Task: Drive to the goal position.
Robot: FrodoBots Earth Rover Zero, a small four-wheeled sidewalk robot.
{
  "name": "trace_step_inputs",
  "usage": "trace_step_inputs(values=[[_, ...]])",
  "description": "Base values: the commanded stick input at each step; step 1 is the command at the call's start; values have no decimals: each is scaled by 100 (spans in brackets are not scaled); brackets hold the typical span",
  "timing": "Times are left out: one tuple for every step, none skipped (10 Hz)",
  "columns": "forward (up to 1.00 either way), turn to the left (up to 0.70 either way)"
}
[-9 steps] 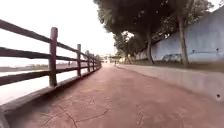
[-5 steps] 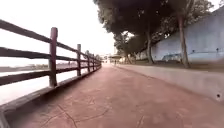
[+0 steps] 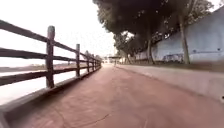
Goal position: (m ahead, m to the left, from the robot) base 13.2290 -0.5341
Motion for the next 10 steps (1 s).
trace_step_inputs(values=[[70, 0], [70, 0], [70, 0], [70, 0], [70, 0], [70, 14], [70, 31], [70, 9], [70, 0], [70, 0]])
